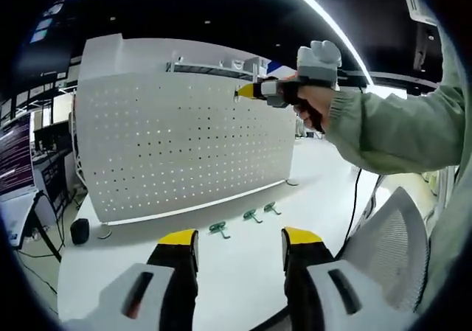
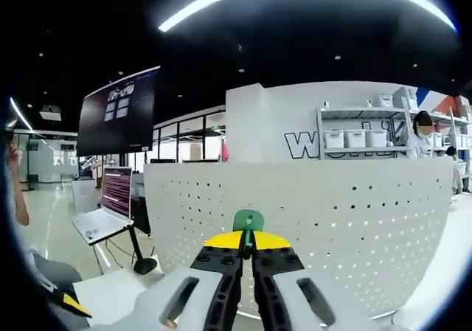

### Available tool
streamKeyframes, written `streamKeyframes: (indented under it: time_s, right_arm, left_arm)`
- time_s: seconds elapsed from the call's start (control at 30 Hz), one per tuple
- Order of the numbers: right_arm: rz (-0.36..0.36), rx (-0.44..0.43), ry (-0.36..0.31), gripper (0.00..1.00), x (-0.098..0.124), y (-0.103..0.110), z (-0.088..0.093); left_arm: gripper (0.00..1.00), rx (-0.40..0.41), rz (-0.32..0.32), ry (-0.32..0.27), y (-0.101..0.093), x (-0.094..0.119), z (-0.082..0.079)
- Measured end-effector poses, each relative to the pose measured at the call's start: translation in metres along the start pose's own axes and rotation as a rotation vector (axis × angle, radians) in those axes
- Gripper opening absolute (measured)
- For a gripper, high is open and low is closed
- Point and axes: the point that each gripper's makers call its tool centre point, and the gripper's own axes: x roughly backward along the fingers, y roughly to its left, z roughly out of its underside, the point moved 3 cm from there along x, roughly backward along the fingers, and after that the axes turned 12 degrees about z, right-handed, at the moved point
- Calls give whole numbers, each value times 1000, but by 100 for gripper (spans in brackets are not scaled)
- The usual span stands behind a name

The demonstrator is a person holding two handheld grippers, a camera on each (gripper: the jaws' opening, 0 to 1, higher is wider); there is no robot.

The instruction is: Insert the hook assembly into the mounting plate slot until the hook locks in place.

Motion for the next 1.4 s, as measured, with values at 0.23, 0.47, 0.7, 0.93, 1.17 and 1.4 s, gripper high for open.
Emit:
streamKeyframes:
  time_s: [0.23, 0.47, 0.7, 0.93, 1.17, 1.4]
  right_arm:
    - [36, -25, -9, 2, -22, -2, -4]
    - [71, -23, -13, 2, -43, -4, -8]
    - [107, -10, -16, 2, -58, -3, -9]
    - [132, -9, -20, 2, -69, 0, -8]
    - [153, 13, -12, 2, -76, 0, -5]
    - [160, 37, -6, 2, -81, 0, -4]
  left_arm:
    - [47, -19, 10, 6, -3, -1, 2]
    - [47, -12, 16, 2, -4, -1, 2]
    - [48, -4, 24, 3, -4, -2, 3]
    - [47, 0, 33, 2, -5, -3, 3]
    - [47, 14, 39, -11, -4, -2, 2]
    - [47, 5, 56, -14, -7, -3, 1]
